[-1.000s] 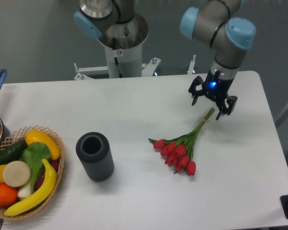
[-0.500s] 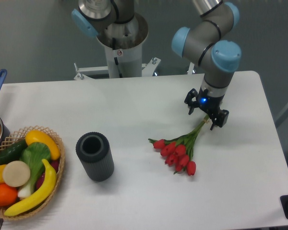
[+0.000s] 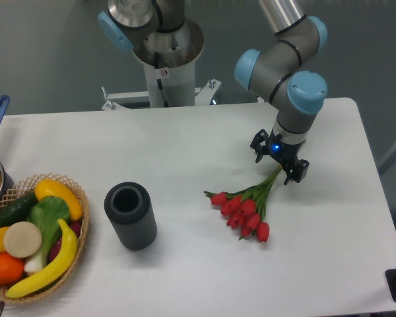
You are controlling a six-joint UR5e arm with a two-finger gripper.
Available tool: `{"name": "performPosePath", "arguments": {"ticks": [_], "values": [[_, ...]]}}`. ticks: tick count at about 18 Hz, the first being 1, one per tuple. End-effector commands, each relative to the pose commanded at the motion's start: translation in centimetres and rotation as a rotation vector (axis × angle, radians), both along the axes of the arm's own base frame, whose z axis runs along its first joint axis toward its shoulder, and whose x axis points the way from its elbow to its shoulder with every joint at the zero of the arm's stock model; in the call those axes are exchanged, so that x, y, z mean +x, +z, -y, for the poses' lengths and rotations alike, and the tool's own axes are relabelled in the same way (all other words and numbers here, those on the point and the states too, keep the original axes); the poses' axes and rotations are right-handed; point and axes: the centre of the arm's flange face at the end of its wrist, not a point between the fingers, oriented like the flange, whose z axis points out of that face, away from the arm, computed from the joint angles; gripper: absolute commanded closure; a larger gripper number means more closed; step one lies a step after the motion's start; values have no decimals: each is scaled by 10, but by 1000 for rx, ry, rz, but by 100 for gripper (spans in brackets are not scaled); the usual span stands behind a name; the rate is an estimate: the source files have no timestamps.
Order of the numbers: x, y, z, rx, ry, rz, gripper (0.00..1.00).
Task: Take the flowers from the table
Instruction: 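Lower the gripper around the tulip stems and close it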
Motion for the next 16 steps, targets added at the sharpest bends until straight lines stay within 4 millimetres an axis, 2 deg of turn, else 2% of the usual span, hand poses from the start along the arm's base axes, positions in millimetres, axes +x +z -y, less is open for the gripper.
{"name": "performPosePath", "arguments": {"ticks": [7, 10, 16], "values": [[-4, -4, -1, -2, 12, 6, 4], [-3, -4, -1, -3, 12, 7, 22], [-7, -2, -3, 0, 14, 0, 50]]}}
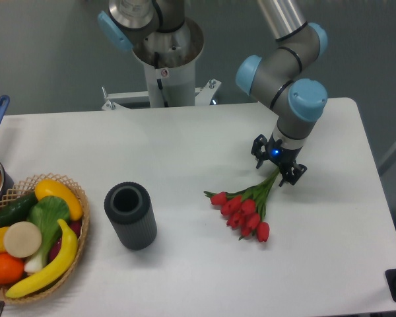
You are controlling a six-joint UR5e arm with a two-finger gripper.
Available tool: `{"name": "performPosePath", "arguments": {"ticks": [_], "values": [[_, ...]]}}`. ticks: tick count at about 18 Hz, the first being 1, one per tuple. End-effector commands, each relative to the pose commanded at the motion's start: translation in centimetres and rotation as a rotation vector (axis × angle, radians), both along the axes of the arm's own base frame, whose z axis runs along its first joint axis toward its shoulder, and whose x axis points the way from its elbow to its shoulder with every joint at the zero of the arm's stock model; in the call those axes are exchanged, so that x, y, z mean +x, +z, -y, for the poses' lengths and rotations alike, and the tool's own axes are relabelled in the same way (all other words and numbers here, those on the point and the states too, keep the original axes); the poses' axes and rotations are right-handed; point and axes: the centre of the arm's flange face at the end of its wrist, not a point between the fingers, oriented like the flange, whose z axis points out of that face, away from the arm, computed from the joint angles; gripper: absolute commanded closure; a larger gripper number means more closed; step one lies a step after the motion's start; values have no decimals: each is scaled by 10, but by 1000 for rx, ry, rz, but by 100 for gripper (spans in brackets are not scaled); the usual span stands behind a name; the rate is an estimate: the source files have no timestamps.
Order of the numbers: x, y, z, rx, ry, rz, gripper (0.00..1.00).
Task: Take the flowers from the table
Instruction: 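Lower the gripper around the tulip stems and close it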
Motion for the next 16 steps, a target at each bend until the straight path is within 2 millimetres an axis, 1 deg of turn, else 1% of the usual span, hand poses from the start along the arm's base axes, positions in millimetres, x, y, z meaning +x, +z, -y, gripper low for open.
{"name": "performPosePath", "arguments": {"ticks": [4, 5, 10, 14, 16], "values": [[-4, 4, -1, 3, 30, -7, 57], [-4, 4, -2, 4, 35, -6, 64], [-3, 3, -2, 2, 41, -4, 73], [-3, 4, -2, 0, 41, -4, 86], [-4, 6, -2, 5, 41, -8, 85]]}}
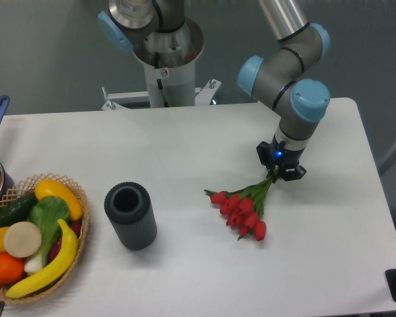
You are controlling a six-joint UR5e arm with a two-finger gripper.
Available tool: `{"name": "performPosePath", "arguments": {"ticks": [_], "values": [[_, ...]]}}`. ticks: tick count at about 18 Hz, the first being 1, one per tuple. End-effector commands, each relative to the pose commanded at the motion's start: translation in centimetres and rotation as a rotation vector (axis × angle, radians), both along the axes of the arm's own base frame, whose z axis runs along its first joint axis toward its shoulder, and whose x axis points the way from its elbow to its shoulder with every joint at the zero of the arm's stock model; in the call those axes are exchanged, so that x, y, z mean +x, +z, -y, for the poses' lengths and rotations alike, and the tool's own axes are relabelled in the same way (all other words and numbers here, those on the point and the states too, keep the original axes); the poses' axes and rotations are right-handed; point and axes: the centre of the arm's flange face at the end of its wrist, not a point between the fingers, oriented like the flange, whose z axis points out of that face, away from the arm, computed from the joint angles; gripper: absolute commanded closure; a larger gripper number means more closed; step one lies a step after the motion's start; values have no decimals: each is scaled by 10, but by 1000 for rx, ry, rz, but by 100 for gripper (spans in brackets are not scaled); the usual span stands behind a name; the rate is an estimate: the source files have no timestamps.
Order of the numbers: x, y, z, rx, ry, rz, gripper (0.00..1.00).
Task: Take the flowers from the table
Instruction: 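Lower the gripper around the tulip stems and close it, then lift the grasped tulip bouquet up off the table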
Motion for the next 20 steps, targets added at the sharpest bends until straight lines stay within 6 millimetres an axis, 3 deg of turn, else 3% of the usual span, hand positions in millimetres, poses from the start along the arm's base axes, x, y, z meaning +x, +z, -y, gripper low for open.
{"name": "performPosePath", "arguments": {"ticks": [4, 11, 20], "values": [[-3, 16, -1, 15, 0, -29, 85], [-5, 83, -3, 129, 44, -111, 85], [34, 188, -22, 492, 184, -78, 85]]}}
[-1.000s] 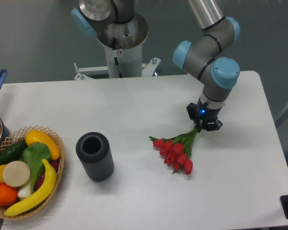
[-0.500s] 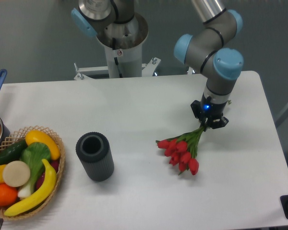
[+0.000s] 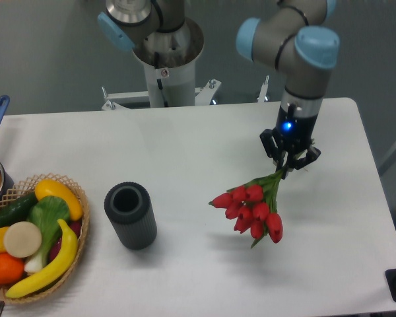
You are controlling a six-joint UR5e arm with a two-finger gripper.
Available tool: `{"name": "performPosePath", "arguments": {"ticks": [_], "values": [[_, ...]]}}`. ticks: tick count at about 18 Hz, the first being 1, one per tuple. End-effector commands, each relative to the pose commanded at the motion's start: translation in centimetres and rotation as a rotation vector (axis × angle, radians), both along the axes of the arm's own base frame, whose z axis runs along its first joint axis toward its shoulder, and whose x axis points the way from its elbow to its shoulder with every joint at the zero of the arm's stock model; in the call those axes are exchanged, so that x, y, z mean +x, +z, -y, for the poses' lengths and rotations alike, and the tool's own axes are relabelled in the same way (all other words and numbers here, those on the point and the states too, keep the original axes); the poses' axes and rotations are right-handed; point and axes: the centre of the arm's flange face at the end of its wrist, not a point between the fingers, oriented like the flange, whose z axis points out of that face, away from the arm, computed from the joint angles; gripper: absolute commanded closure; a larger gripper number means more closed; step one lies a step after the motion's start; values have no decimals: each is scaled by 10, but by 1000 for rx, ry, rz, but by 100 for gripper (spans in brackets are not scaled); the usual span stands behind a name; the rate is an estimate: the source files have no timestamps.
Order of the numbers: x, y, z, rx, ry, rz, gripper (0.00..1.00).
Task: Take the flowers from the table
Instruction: 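Lift the grasped tulip bouquet up off the table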
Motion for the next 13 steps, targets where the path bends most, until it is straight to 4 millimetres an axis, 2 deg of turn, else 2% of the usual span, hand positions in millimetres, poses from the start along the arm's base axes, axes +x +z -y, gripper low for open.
{"name": "performPosePath", "arguments": {"ticks": [5, 8, 13], "values": [[16, 36, -4, 141, 40, 52, 85], [14, 48, 0, 189, 67, 71, 85], [7, 58, 7, 280, 82, 117, 85]]}}
